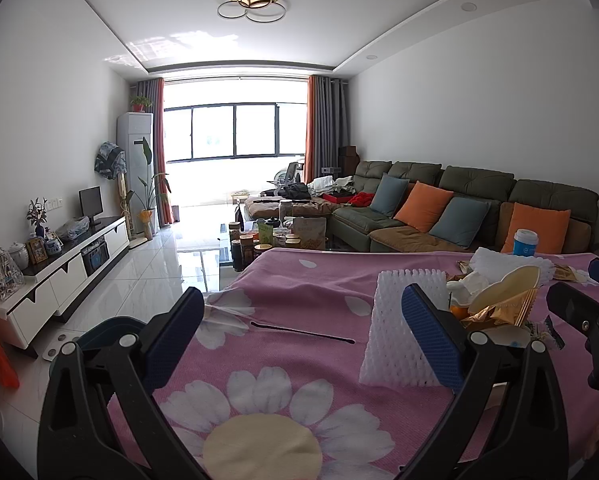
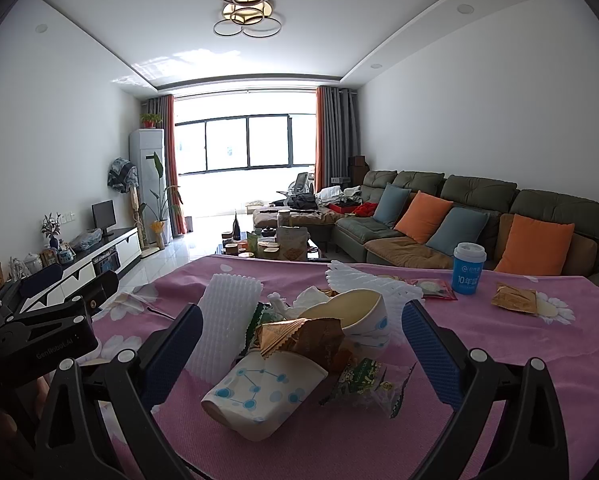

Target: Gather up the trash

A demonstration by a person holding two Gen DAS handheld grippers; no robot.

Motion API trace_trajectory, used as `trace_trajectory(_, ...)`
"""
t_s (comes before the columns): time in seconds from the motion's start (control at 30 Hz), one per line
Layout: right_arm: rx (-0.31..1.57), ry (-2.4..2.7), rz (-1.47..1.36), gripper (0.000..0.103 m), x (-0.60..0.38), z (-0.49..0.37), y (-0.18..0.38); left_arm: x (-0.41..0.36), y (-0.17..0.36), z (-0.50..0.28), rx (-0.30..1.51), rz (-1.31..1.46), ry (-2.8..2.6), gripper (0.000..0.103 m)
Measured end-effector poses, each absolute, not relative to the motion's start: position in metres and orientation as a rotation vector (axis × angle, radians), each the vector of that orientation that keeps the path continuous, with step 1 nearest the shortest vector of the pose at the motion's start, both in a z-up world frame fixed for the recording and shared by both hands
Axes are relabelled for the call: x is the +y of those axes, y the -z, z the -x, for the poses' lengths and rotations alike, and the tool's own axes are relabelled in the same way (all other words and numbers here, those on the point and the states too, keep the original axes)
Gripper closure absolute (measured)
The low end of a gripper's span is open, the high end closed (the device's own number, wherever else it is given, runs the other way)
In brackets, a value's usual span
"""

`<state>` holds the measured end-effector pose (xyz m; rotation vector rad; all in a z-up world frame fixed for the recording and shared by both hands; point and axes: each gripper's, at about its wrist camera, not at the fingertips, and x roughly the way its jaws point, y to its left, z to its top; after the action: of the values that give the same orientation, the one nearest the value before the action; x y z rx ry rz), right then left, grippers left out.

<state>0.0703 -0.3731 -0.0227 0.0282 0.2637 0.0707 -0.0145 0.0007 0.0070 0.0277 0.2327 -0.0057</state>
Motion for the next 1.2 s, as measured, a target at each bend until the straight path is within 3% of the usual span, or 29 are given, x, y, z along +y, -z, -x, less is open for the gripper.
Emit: trace_trajectory(1.2, 0.263, -0.075, -0.028, 0.007, -0.3703, -0.0691, 0.0237, 0.0008, -0.0043, 0.0150, 0.238, -0.026, 0.005, 0.006)
